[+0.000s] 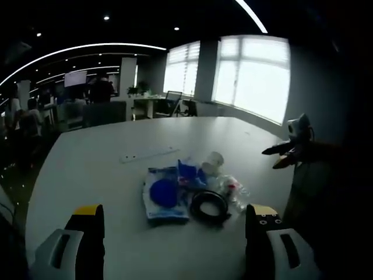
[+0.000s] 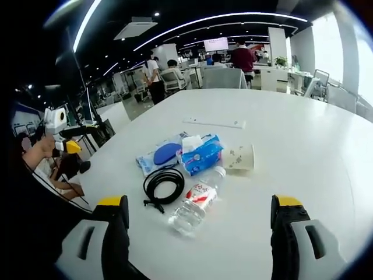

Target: Arrange the tabletop items into an orderly group along one side of the table until the central work area is clear of visible clutter.

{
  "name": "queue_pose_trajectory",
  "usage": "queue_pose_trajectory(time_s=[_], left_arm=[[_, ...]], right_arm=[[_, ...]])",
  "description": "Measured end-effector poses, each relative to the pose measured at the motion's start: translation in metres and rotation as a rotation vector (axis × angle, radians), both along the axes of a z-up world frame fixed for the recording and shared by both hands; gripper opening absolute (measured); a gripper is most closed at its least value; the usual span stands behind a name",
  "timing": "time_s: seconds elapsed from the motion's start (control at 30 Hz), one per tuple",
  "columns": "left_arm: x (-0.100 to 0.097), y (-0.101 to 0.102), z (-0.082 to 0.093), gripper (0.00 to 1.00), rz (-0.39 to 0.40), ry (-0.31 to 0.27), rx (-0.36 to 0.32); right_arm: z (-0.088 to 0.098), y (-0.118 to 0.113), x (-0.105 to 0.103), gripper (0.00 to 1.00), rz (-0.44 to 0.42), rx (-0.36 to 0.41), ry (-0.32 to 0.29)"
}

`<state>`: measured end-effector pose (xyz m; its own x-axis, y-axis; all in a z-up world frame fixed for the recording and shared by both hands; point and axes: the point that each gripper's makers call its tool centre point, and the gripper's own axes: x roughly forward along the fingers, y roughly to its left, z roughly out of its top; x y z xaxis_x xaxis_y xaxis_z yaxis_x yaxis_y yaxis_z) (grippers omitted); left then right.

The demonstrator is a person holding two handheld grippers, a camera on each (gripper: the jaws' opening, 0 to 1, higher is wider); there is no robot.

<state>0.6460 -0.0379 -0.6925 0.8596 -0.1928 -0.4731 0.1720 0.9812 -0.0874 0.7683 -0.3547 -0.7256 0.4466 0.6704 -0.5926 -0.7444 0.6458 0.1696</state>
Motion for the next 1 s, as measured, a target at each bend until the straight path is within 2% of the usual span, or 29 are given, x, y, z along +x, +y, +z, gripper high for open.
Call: queue_pose_trajectory(time_s=[0.3,0.5,1.0], left_arm=[[0.000,0.001,0.001,1.00,0.003,-0.009,-0.007],[0.000,0.001,0.001,1.00,0.003,-0.012,-0.008],[0.002,0.003,0.001,1.00,0.001,-0.019,-0.013]], right_arm=[[-0.005,0.006,0.005,0.94,-0.003,-0.017,-0.025],[-0.013,0.011,0.011,0.90,-0.015,-0.036,-0.020],[-0.027,0.019,0.024,0.87,-0.045,-0.089,-0.002]])
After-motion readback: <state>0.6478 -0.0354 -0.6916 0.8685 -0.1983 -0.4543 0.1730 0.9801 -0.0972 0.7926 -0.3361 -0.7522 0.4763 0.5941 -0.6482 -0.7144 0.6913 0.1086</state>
